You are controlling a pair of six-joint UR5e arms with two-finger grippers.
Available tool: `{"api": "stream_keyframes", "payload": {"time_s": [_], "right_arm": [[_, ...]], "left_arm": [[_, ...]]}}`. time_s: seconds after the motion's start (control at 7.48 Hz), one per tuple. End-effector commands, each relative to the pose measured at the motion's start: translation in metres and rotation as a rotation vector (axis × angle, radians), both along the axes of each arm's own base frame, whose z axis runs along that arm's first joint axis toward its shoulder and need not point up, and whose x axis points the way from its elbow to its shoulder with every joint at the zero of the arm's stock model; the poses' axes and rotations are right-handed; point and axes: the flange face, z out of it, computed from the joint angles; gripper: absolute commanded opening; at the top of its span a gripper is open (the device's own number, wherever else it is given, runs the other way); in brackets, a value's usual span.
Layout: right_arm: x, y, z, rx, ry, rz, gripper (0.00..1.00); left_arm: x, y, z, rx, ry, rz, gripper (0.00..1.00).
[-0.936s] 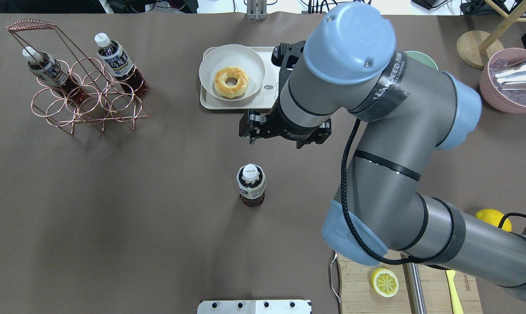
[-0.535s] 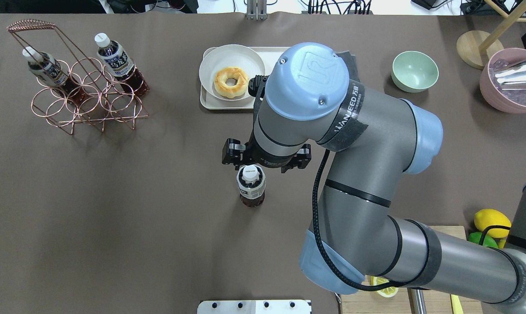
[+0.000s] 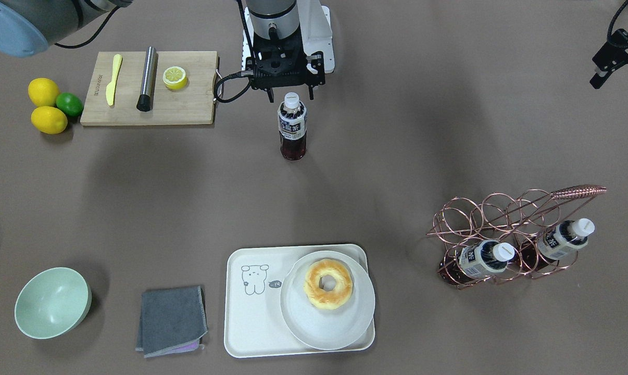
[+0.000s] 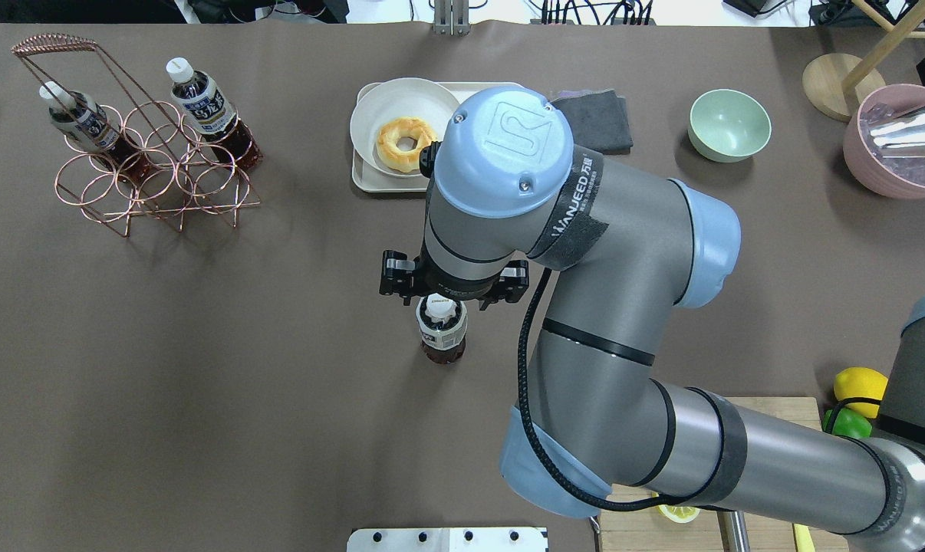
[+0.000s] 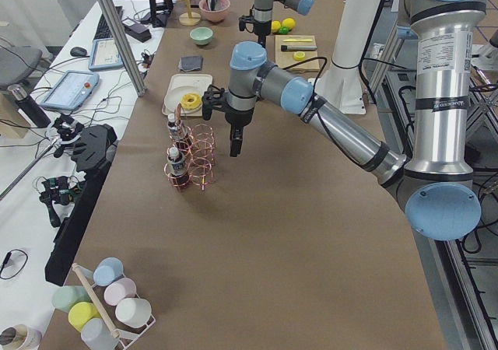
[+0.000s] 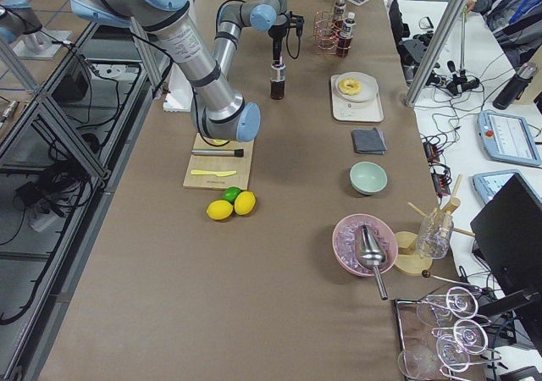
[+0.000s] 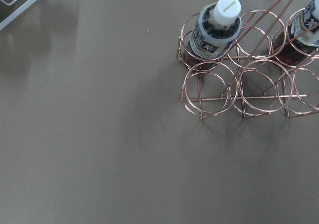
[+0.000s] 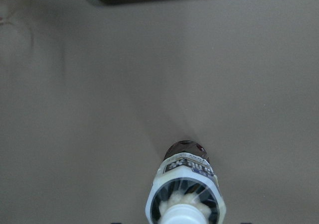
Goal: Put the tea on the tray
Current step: 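Reach the right gripper down to the standing tea bottle and grasp it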
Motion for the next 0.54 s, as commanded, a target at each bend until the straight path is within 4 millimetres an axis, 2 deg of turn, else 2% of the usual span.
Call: {"api": "stream_keyframes", "payload": {"time_s": [0.0,0.13,0.4], "right_arm": [[-0.0094,0.0073,0.0024,0.012,0.014,0.0,0.72],[-0.0107,0.0092,0.0006,0.015,0.013,0.002,0.54],[-0.0101,0.008,0.0007,0.018,0.014,0.006,0.03]], "left_arm": [[-0.0025,0.009,0.0065,0.001,0.002,-0.004,0.97],[-0.0028,0.0101,0.0083,-0.004,0.001,-0.005,0.97],[-0.003,0.0111,0.0088,-0.006,0.001,-0.005,0.97]]}}
